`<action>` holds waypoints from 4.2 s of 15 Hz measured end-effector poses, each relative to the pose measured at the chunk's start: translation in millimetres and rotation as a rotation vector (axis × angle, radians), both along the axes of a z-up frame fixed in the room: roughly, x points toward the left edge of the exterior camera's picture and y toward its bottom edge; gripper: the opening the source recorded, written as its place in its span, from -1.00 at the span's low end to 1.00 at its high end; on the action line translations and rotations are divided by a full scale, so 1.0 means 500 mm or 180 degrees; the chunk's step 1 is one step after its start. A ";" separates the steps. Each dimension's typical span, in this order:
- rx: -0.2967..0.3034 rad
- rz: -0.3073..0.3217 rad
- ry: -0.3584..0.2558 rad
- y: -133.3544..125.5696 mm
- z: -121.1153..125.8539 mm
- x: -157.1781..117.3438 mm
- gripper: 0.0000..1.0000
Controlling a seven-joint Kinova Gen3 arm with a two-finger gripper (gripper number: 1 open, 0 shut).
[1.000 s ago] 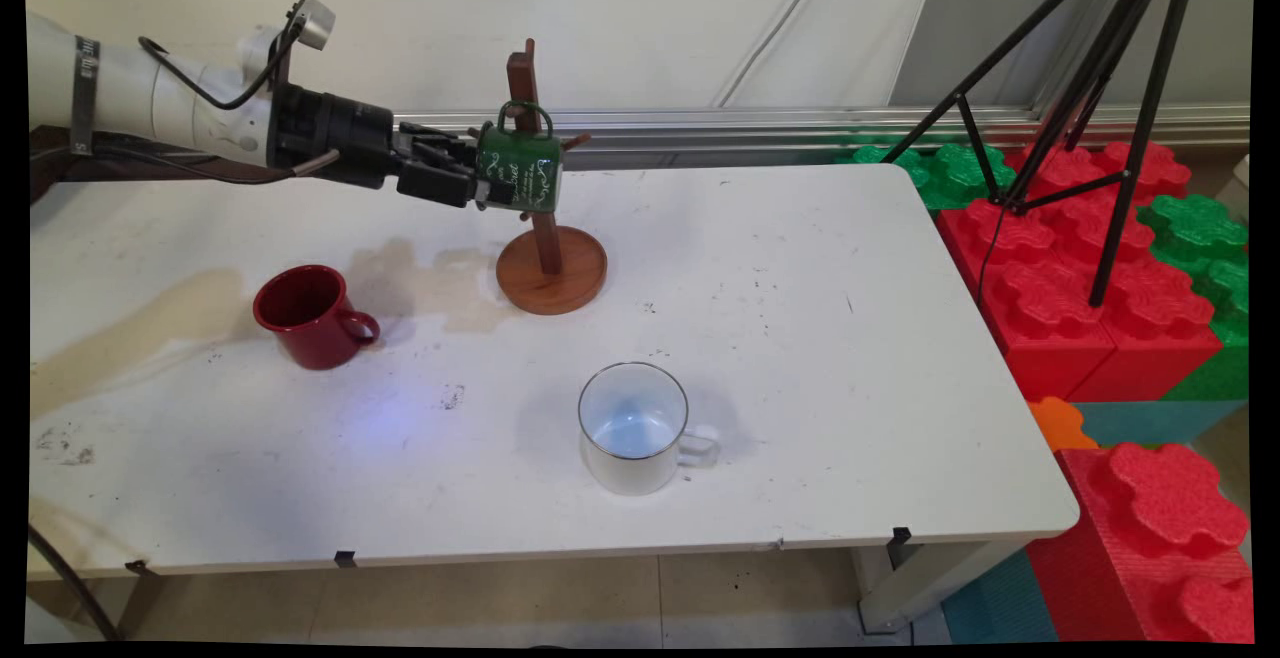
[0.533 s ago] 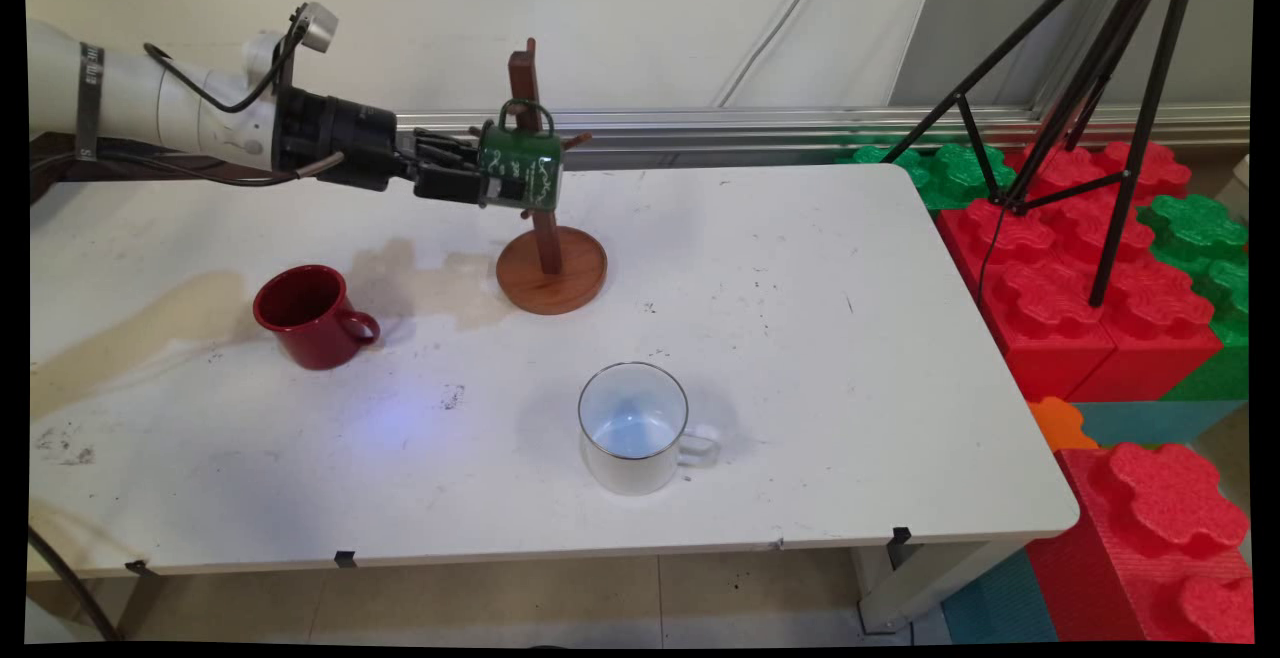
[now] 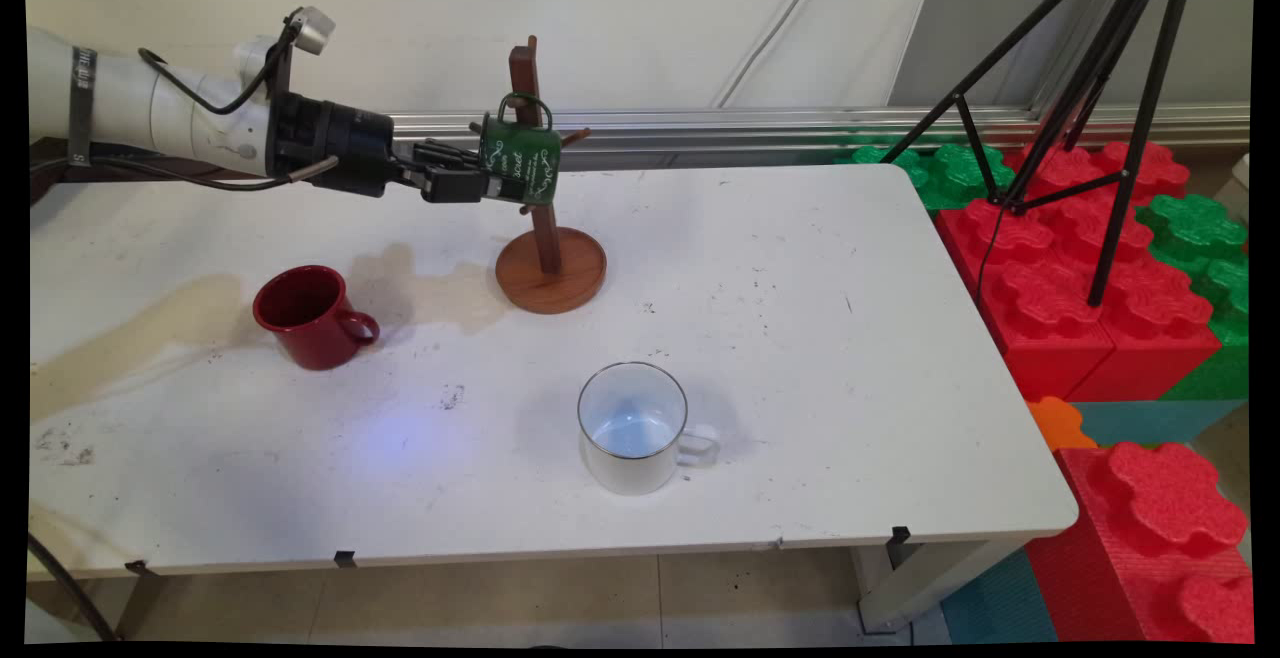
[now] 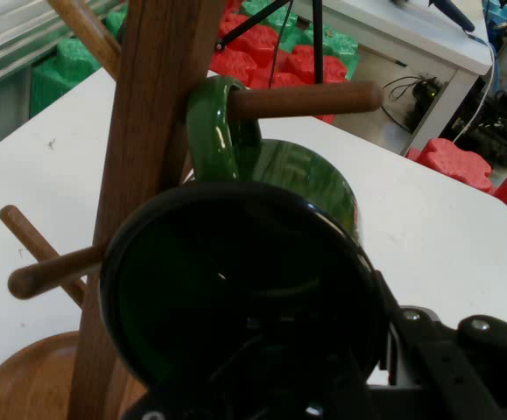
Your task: Place the picked object on the table
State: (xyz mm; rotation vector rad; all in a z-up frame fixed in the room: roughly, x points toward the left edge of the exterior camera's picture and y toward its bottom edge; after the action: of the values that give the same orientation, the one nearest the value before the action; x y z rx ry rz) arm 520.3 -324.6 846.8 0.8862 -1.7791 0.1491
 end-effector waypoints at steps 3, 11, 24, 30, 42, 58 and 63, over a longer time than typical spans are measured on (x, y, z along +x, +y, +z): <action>0.0027 -0.0011 0.0029 0.004 0.000 -0.001 -1.00; 0.0030 -0.0074 0.0112 0.014 0.014 -0.005 -1.00; -0.0045 -0.0327 0.0180 0.052 0.056 -0.023 -1.00; -0.0033 -0.0468 0.0197 0.089 0.071 -0.031 -1.00; -0.0124 -0.0781 -0.0102 0.149 0.106 -0.001 -1.00; -0.0269 -0.0834 -0.1075 0.151 0.139 0.126 -1.00; -0.0319 -0.0801 -0.1341 0.131 0.140 0.155 -1.00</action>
State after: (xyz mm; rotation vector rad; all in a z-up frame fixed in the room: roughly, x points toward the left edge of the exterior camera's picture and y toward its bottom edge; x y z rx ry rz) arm 597.7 -259.3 916.9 0.5787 -2.2366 0.2741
